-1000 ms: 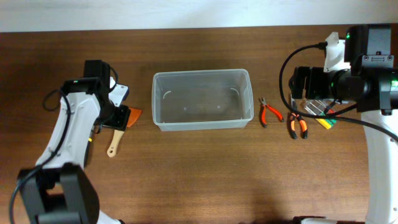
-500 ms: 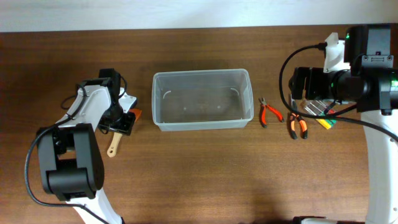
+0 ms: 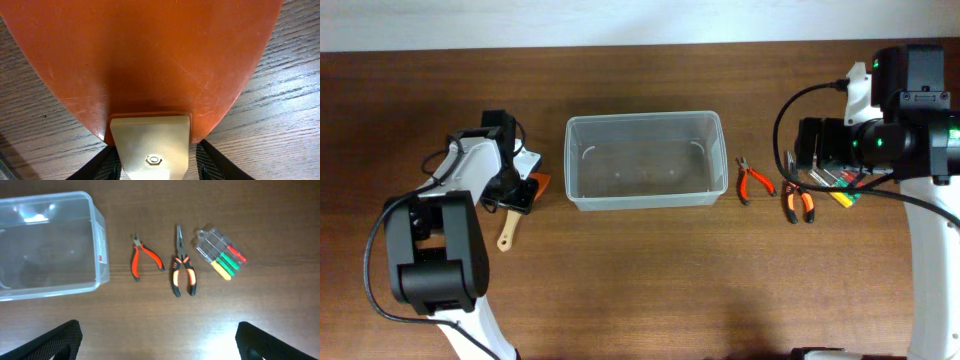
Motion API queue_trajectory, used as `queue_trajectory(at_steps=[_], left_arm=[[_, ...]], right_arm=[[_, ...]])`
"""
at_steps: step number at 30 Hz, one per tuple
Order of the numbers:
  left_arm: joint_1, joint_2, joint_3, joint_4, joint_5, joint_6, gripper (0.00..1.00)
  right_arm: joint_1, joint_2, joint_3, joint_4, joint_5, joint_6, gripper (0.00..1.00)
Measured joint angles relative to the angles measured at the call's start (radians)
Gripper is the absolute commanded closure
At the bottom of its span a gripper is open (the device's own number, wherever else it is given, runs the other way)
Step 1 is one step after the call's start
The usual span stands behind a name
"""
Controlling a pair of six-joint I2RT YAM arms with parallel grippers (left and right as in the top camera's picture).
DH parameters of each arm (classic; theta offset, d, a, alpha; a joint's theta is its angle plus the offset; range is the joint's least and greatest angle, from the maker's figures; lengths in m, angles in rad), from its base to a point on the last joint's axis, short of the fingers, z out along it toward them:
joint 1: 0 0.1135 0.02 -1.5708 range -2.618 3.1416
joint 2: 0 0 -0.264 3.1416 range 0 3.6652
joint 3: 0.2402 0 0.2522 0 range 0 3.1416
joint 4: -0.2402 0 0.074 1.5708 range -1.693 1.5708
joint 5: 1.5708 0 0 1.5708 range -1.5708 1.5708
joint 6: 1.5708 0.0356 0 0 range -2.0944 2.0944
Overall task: Pack container
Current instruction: 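Lower the left gripper and grasp the orange scraper's wooden handle, then lift the scraper with the left gripper and drop it into the container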
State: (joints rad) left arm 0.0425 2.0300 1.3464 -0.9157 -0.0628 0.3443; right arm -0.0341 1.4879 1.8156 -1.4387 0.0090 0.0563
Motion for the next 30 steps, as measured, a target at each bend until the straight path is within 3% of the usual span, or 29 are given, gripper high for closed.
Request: queue_trajectory(at_steps=[7, 9, 11, 16, 24, 30], left_arm=[[0.000, -0.003, -0.004, 0.008, 0.006, 0.005, 0.56], [0.000, -0.003, -0.004, 0.012, 0.008, 0.005, 0.62], [0.000, -0.003, -0.004, 0.011, 0.010, 0.005, 0.74], [-0.001, -0.005, -0.004, 0.003, 0.007, 0.005, 0.84], [0.000, 0.003, 0.017, -0.095, 0.000, 0.005, 0.87], [0.000, 0.031, 0.192, -0.214, -0.001, 0.005, 0.94]], right_arm=[[0.000, 0.000, 0.000, -0.021, 0.021, 0.000, 0.01], [0.000, 0.000, 0.000, -0.023, 0.021, -0.001, 0.01], [0.000, 0.000, 0.000, -0.024, 0.021, -0.001, 0.02], [0.000, 0.000, 0.000, -0.024, 0.021, 0.000, 0.01], [0.000, 0.000, 0.000, -0.026, 0.021, 0.000, 0.01], [0.000, 0.000, 0.000, -0.034, 0.021, 0.000, 0.01]])
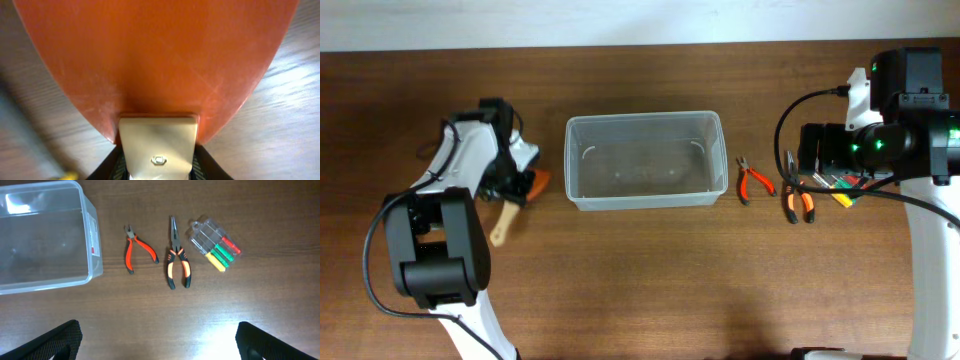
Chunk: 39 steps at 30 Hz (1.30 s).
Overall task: Pack container
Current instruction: 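Lift the scraper with the left gripper and drop it into the container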
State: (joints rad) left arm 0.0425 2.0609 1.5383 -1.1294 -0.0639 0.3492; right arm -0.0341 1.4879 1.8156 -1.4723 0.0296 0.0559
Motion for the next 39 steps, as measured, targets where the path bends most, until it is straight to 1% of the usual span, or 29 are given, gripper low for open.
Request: queue_trajectory(at_steps=[3, 10, 14, 17, 20, 22, 27, 32, 39], left_arm=[[0.000, 0.000, 0.163, -0.077, 0.000, 0.000, 0.98], [-0.009, 0.000, 0.591, -0.249, 0.009, 0.000, 0.98], [-0.050, 0.000, 0.720, -0.269, 0.078, 0.000, 0.98], [-0.125, 0.000, 0.742, -0.269, 0.140, 0.020, 0.98], [-0.223, 0.003, 0.741, -0.270, 0.175, 0.098, 0.98], [-0.303, 0.008, 0.742, -0.270, 0.188, 0.206, 0.98], [-0.443, 0.048, 0.742, -0.270, 0.187, 0.414, 0.98], [-0.492, 0.154, 0.742, -0.243, 0.154, 0.555, 0.98], [-0.483, 0.331, 0.741, -0.186, 0.029, 0.618, 0.98]], right_arm=[[0.000, 0.000, 0.000, -0.002, 0.000, 0.000, 0.01], [0.000, 0.000, 0.000, -0.002, 0.000, 0.000, 0.01], [0.000, 0.000, 0.000, -0.002, 0.000, 0.000, 0.01], [0.000, 0.000, 0.000, -0.002, 0.000, 0.000, 0.01], [0.000, 0.000, 0.000, -0.002, 0.000, 0.000, 0.01], [0.000, 0.000, 0.000, -0.002, 0.000, 0.000, 0.01], [0.000, 0.000, 0.000, -0.002, 0.000, 0.000, 0.01], [0.000, 0.000, 0.000, -0.004, 0.000, 0.000, 0.01], [0.000, 0.000, 0.000, -0.012, 0.000, 0.000, 0.01]])
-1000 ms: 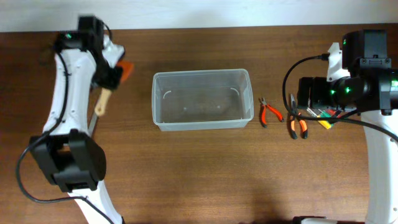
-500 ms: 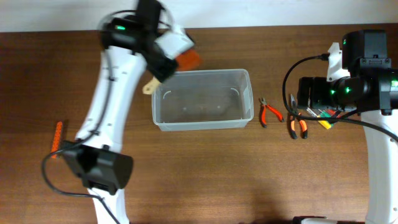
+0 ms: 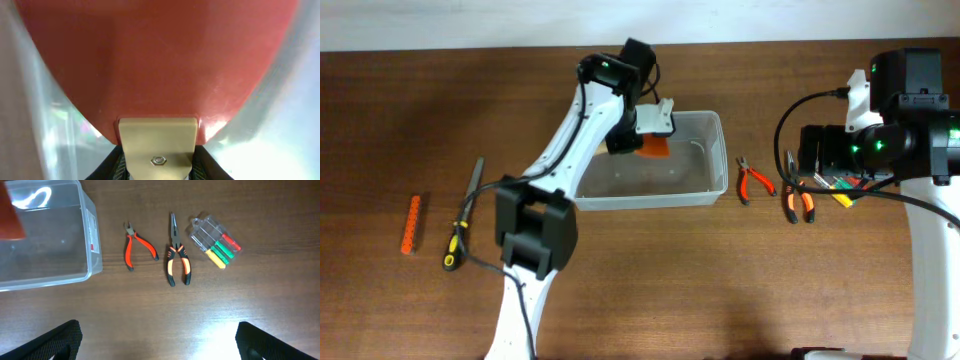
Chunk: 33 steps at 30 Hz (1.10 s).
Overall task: Pack container
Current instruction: 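Lift the scraper with the left gripper and drop it into the container, then move the left gripper back over the yellow-handled file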
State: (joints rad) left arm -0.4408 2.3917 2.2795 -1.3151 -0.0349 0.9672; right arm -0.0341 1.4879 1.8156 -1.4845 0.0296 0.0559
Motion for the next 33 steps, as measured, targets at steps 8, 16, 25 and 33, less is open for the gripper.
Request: queue_trajectory(at_steps=[8, 16, 25, 33], left_arm=[[0.002, 0.051, 0.000, 0.016, -0.030, -0.003, 0.45], [0.002, -0.003, 0.000, -0.048, -0.037, -0.118, 0.01], [0.021, -0.382, 0.005, -0.210, -0.036, -0.298, 0.01], [0.326, -0.478, -0.008, -0.363, -0.037, -0.561, 0.01]], right_arm=[[0.000, 0.000, 0.000, -0.004, 0.000, 0.000, 0.01], [0.000, 0.000, 0.000, -0.004, 0.000, 0.000, 0.01], [0.000, 0.000, 0.000, -0.003, 0.000, 0.000, 0.01], [0.000, 0.000, 0.000, -0.004, 0.000, 0.000, 0.01]])
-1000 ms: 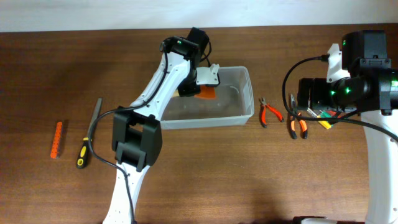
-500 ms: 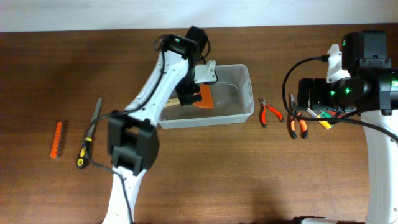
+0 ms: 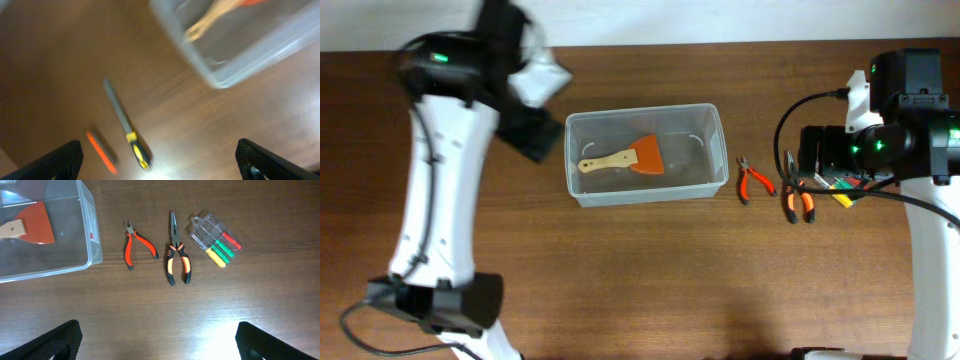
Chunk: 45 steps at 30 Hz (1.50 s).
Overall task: Pack container
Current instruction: 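Move the left gripper back over the yellow-handled file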
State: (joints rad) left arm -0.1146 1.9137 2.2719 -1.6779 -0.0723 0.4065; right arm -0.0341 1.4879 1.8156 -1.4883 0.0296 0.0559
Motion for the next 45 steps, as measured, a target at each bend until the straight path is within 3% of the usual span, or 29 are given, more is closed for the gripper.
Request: queue_trajectory(at_steps=[5, 12, 17, 21, 29, 36, 45], left_arm=[[0.241, 0.059, -0.189, 0.067, 0.008, -0.100, 0.01], [0.468, 0.121, -0.501, 0.290, 0.032, -0.111, 0.00], [0.562, 0.154, -0.630, 0.396, 0.055, -0.080, 0.11], [0.579, 0.166, -0.686, 0.471, 0.077, -0.028, 0.19], [0.547, 0.226, -0.753, 0.541, 0.082, 0.012, 0.21], [0.523, 0.224, -0.774, 0.561, 0.016, 0.021, 0.39], [0.502, 0.201, -0.827, 0.556, -0.012, -0.023, 0.41]], right_arm=[[0.000, 0.000, 0.000, 0.000, 0.000, 0.001, 0.02], [0.000, 0.000, 0.000, 0.000, 0.000, 0.000, 0.01], [0.000, 0.000, 0.000, 0.009, 0.000, 0.000, 0.01], [0.000, 0.002, 0.000, 0.024, 0.000, 0.000, 0.01], [0.000, 0.003, 0.000, 0.048, 0.000, 0.000, 0.01], [0.000, 0.004, 0.000, 0.053, 0.000, 0.000, 0.01], [0.000, 0.004, 0.000, 0.053, 0.000, 0.000, 0.01]])
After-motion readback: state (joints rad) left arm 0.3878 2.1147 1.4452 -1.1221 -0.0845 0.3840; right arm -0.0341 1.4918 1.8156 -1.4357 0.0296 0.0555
